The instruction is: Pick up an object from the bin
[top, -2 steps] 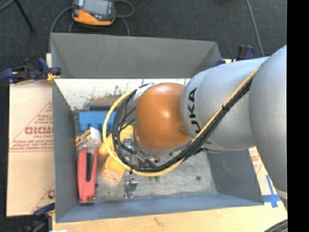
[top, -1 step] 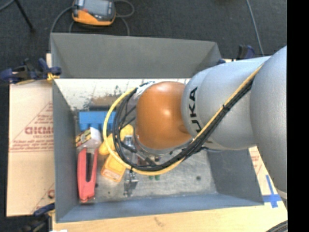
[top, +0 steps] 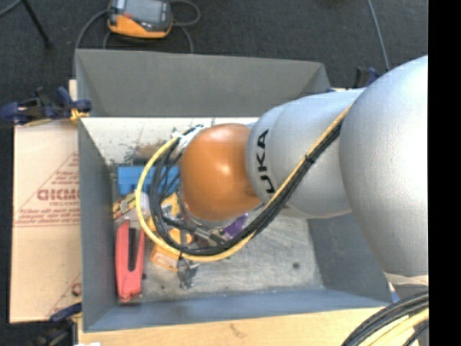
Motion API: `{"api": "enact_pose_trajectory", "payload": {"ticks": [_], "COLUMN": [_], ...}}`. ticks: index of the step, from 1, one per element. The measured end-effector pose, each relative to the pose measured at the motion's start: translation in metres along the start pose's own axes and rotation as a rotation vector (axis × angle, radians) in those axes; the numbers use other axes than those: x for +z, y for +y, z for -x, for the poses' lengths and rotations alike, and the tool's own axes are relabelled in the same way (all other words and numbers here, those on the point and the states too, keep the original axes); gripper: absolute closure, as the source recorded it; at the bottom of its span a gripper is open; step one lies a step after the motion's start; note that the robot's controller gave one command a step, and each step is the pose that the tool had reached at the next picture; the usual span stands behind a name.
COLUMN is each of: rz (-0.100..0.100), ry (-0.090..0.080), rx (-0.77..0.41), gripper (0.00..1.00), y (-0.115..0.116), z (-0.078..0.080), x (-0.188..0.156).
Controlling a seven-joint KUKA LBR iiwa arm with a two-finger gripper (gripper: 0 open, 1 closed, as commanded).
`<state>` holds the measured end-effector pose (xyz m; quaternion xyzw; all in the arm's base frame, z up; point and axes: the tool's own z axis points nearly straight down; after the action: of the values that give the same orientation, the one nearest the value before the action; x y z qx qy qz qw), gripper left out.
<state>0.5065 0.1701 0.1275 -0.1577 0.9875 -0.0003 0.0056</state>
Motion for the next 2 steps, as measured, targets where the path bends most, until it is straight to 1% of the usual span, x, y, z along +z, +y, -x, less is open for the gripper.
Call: {"api": "enact_pose_trajectory", "payload": {"ticks": [1, 2], "rz": [0.002, 0.004], "ry": [0.011, 0.005], "rx": [-0.175, -0.162], "gripper": [0.0, 0.0], "y": [0.002, -0.017], "z": [0.013, 0.032], "x": [0.005, 0.02]}}
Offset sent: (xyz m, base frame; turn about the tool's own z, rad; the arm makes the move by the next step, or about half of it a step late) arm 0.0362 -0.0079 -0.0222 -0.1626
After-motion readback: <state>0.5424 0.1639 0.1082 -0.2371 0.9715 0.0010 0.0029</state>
